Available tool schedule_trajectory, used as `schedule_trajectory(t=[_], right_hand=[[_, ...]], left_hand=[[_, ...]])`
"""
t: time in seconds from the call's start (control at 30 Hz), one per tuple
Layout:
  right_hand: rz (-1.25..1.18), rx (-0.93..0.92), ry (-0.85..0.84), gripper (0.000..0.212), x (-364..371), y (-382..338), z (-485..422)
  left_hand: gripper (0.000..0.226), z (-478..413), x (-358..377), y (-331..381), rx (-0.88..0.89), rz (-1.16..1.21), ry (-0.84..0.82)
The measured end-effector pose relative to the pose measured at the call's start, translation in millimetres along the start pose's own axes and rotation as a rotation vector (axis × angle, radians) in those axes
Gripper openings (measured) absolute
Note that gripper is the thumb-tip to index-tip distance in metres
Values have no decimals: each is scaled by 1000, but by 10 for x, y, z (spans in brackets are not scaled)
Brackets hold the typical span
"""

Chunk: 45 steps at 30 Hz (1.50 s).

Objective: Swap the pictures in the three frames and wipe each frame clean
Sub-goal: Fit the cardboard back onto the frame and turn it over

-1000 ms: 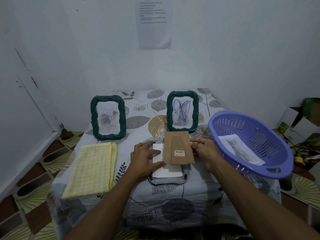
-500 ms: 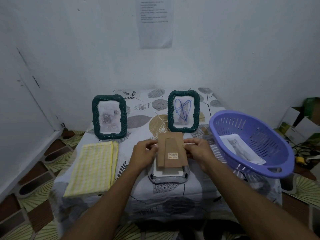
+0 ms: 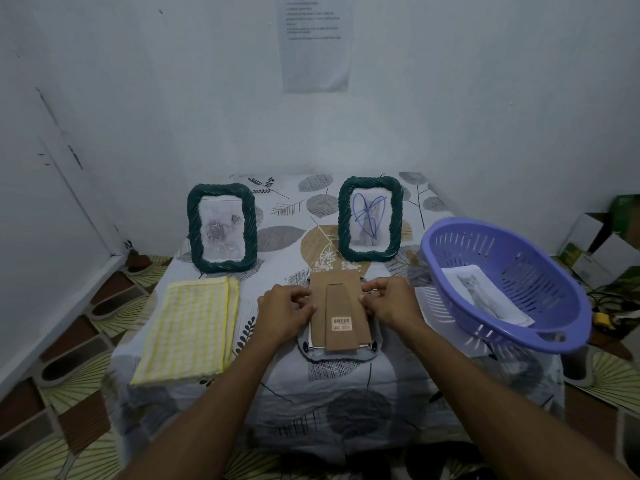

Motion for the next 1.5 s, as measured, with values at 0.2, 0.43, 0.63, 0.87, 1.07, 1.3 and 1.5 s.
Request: schedule_trajectory(t=[0.2,0.43,0.63,0.87,1.07,1.3,1.5], right_hand=[[38,-24,12,15,10,5,-2],[134,-65,-6,19,6,-14,8],[252,-140,-23,10,3,9,16],[423,-248,-26,18,31,38,82],[473,-346,-25,23,4,47,68],[477,-387,-33,22,32,116,48],[444,-430,-32,16,33,120,-20]], left_hand=[[29,-23,-16,11,30,13,29],[31,-18,8,-45,30,-20,-1],[29,-10,27,-38,64,-98,9],[27,-15,86,-60,121,-240,-12],[24,-18,113,-97,130,-276,-8],[34,-12,112,-159,153,-191,-30],[22,-48,136,-111,168,-221,6]])
Point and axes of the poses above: each hand's wrist, its own z-axis away from the middle knuckle, its own x-axis out of the palm, y = z × x, the point moved 2 cm from there along -z, towards the middle knuckle, and after that the axes turned 4 degrees about -x, right-handed, at the moved point
